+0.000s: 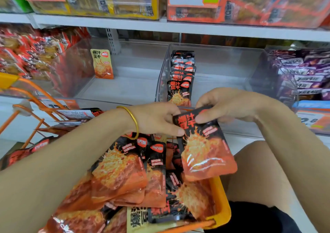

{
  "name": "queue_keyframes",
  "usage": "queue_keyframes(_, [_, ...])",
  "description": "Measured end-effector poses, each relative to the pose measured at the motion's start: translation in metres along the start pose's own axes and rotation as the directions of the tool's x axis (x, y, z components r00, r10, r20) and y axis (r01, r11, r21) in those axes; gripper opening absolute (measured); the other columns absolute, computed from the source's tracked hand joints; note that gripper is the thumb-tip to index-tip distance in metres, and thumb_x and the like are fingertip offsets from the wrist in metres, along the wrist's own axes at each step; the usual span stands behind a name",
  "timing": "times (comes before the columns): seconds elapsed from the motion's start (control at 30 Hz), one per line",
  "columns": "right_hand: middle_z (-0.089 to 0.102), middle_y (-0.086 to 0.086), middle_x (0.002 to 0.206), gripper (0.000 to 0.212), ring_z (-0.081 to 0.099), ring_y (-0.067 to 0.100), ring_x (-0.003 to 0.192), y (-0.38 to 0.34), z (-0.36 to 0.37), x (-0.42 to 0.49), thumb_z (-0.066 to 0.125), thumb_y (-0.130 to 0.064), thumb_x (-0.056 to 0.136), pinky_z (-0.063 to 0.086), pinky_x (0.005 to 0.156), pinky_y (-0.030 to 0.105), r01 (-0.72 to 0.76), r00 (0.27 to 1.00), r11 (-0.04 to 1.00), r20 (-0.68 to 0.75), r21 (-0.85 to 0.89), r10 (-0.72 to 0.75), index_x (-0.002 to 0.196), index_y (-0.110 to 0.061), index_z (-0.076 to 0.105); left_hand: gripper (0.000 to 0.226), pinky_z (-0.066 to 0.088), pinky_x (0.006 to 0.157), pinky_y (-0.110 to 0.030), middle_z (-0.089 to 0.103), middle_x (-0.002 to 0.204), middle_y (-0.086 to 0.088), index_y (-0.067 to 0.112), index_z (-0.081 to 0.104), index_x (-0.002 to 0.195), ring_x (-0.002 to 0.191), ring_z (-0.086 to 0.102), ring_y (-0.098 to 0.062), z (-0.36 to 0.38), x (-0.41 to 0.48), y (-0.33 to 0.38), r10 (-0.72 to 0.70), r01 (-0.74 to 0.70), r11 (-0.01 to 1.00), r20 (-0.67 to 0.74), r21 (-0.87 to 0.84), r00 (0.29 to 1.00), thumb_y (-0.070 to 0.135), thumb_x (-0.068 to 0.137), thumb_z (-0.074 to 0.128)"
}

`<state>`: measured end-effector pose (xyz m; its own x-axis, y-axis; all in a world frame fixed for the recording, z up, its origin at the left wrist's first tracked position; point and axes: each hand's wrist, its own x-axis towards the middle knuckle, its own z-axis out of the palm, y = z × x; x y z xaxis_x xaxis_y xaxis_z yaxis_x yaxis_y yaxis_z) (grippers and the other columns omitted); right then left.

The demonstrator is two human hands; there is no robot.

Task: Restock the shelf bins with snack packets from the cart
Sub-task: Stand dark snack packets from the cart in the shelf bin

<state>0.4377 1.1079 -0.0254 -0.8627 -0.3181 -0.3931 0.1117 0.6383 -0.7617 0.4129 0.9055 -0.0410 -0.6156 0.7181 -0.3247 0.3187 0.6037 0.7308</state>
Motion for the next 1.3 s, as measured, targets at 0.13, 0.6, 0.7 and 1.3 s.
queue_keyframes(0.13, [0.054, -0.006, 0.055, 0.017, 0.035, 0.004, 0.039, 0.007, -0.013, 0.007, 0.070, -0.034, 0.065, 0.024, 0.038, 0.012, 0.071, 0.996, 0.954, -0.079, 0.291, -0.049, 0.068, -0.019, 0.064, 0.014, 0.034, 0.043, -0.008, 0.058, 0.057, 0.002, 0.015, 0.055, 0.081, 0.042, 0.050, 0.005, -0.018, 0.014, 0.013, -0.003, -0.040, 0.987, -0.264, -0.157, 0.964, 0.004, 0.085, 0.062])
queue_keyframes(0.6, [0.067, 0.005, 0.082, 0.031, 0.064, 0.021, 0.080, 0.041, -0.016, 0.125, 0.078, -0.004, 0.072, 0.057, 0.059, 0.025, -0.105, 0.899, 0.939, -0.374, 0.326, 0.230, 0.100, -0.004, 0.064, 0.058, 0.026, 0.110, -0.042, 0.006, 0.156, -0.011, 0.012, 0.031, 0.142, 0.141, 0.013, -0.029, -0.028, 0.055, -0.022, 0.060, 0.287, 0.794, -0.539, 0.536, 0.840, 0.016, 0.089, 0.055])
queue_keyframes(0.7, [0.066, 0.009, 0.114, 0.053, 0.061, 0.027, 0.107, 0.047, -0.014, 0.146, 0.083, -0.021, 0.069, 0.050, 0.094, 0.038, -0.245, 0.876, 0.965, -0.407, 0.089, 0.260, 0.116, -0.006, 0.061, 0.057, 0.029, 0.108, -0.042, 0.001, 0.157, -0.007, 0.011, 0.028, 0.143, 0.140, 0.015, -0.027, -0.025, 0.053, -0.023, 0.078, 0.300, 0.750, -0.530, 0.589, 0.845, 0.012, 0.091, 0.049])
queue_keyframes(1.3, [0.052, 0.017, 0.126, 0.085, 0.056, 0.031, 0.112, 0.038, -0.004, 0.157, 0.080, -0.017, 0.073, 0.050, 0.091, 0.038, -0.304, 0.791, 0.953, -0.553, 0.016, 0.262, 0.131, -0.002, 0.020, 0.047, 0.028, 0.108, -0.040, 0.011, 0.154, -0.009, 0.005, 0.039, 0.134, 0.136, 0.020, -0.029, -0.026, 0.052, -0.023, 0.126, 0.270, 0.766, -0.548, 0.584, 0.827, 0.005, 0.088, 0.048])
